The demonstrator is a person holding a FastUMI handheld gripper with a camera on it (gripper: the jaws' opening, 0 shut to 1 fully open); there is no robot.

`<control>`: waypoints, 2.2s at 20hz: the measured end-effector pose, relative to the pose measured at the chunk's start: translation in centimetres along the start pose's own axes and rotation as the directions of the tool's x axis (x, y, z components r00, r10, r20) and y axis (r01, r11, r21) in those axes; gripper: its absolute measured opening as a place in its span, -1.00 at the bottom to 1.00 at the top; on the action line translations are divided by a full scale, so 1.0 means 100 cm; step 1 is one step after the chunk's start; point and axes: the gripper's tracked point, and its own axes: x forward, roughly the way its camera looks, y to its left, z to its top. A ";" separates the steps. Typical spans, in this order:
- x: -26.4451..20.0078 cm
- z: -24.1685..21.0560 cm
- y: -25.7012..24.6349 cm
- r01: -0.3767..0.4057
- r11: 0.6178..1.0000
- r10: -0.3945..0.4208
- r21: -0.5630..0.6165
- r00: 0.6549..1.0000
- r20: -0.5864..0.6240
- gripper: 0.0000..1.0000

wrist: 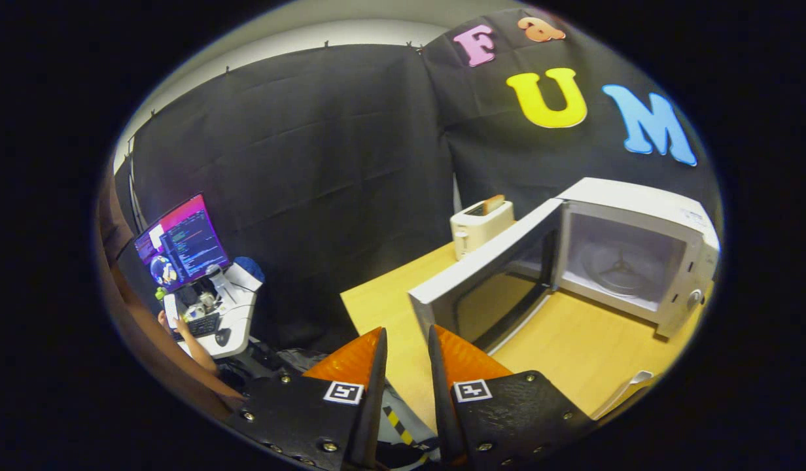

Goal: Open the microwave, put the food inside, and close the microwave door.

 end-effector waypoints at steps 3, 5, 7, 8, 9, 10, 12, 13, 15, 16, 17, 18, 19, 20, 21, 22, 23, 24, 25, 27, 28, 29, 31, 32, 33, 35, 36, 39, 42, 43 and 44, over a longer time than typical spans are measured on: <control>-0.039 -0.010 -0.053 0.146 0.988 -0.146 0.058 0.989 0.003 -0.28; -0.066 -0.015 -0.095 0.249 0.964 -0.251 0.096 0.968 0.006 -0.28; -0.092 -0.024 -0.131 0.334 0.932 -0.338 0.142 0.941 0.002 -0.07; -0.099 -0.030 -0.146 0.361 0.918 -0.364 0.165 0.931 -0.013 0.01; -0.116 -0.041 -0.163 0.404 0.895 -0.405 0.189 0.914 -0.035 0.34; -0.133 -0.045 -0.177 0.448 0.867 -0.446 0.219 0.893 -0.062 0.66; -0.150 -0.067 -0.213 0.502 0.815 -0.496 0.289 0.862 -0.101 0.98; -0.160 -0.078 -0.230 0.534 0.781 -0.523 0.325 0.843 -0.128 0.98; -0.175 -0.095 -0.259 0.580 0.708 -0.564 0.403 0.808 -0.173 0.98; -0.180 -0.101 -0.270 0.595 0.673 -0.581 0.439 0.793 -0.184 0.98; -0.184 -0.109 -0.278 0.595 0.641 -0.584 0.484 0.788 -0.195 0.98; -0.185 -0.116 -0.283 0.590 0.617 -0.578 0.521 0.789 -0.209 0.98; -0.184 -0.124 -0.288 0.584 0.594 -0.570 0.553 0.791 -0.222 0.98; -0.182 -0.129 -0.291 0.573 0.576 -0.559 0.583 0.797 -0.231 0.98; -0.178 -0.135 -0.293 0.562 0.561 -0.546 0.608 0.803 -0.239 0.98; -0.174 -0.140 -0.294 0.551 0.549 -0.530 0.629 0.811 -0.247 0.98; -0.170 -0.145 -0.294 0.545 0.544 -0.519 0.638 0.816 -0.254 0.98; -0.166 -0.149 -0.294 0.542 0.541 -0.508 0.643 0.820 -0.264 0.98; -0.161 -0.155 -0.293 0.536 0.539 -0.495 0.650 0.826 -0.271 0.93; -0.154 -0.166 -0.294 0.543 0.513 -0.478 0.665 0.824 -0.304 0.69; -0.151 -0.169 -0.294 0.534 0.504 -0.467 0.679 0.830 -0.306 0.69; -0.147 -0.167 -0.292 0.514 0.490 -0.452 0.704 0.840 -0.299 0.42; -0.143 -0.165 -0.291 0.489 0.465 -0.445 0.738 0.849 -0.283 -0.19; -0.144 -0.163 -0.291 0.486 0.458 -0.448 0.744 0.849 -0.279 -0.36; -0.147 -0.163 -0.291 0.496 0.449 -0.460 0.743 0.841 -0.283 -0.53; -0.149 -0.156 -0.285 0.516 0.475 -0.470 0.713 0.834 -0.290 -0.70; -0.152 -0.149 -0.283 0.523 0.490 -0.484 0.697 0.828 -0.282 -0.70; -0.155 -0.122 -0.271 0.494 0.504 -0.495 0.708 0.837 -0.231 -0.70; -0.150 -0.103 -0.263 0.446 0.511 -0.478 0.735 0.858 -0.188 -0.70; -0.143 -0.094 -0.259 0.406 0.504 -0.462 0.762 0.872 -0.160 -0.70; -0.136 -0.085 -0.255 0.363 0.492 -0.447 0.791 0.885 -0.128 -0.70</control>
